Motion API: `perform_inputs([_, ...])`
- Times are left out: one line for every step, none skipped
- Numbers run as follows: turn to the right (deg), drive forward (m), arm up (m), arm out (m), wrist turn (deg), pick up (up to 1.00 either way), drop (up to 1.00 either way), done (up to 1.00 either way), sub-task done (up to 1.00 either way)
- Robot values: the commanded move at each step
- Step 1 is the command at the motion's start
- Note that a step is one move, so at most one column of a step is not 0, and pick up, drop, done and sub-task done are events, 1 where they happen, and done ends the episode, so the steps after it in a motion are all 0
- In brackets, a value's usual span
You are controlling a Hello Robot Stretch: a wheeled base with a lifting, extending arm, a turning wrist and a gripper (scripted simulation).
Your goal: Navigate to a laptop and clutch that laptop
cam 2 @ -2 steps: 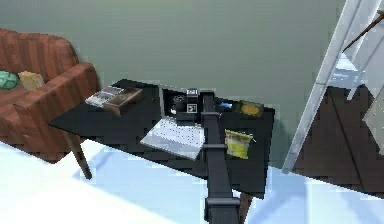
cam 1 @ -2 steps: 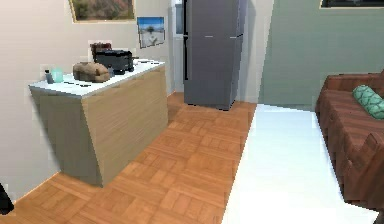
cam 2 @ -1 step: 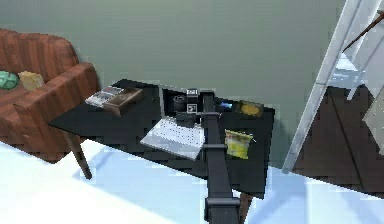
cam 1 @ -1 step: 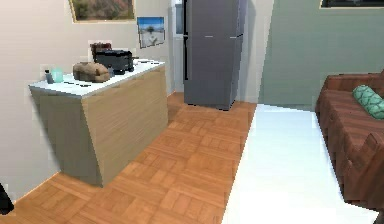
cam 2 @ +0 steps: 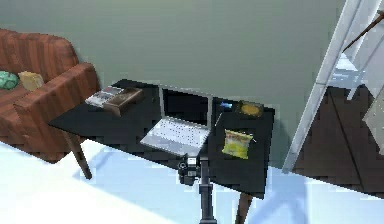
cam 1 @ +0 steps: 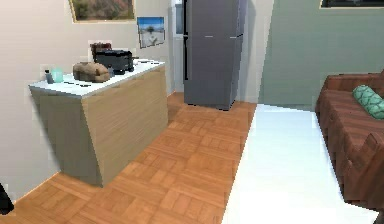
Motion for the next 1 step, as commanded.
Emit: perform_inputs([0.0, 0.0, 0.0, 0.0, 0.0, 1.0, 0.0, 0.0, 0.0])
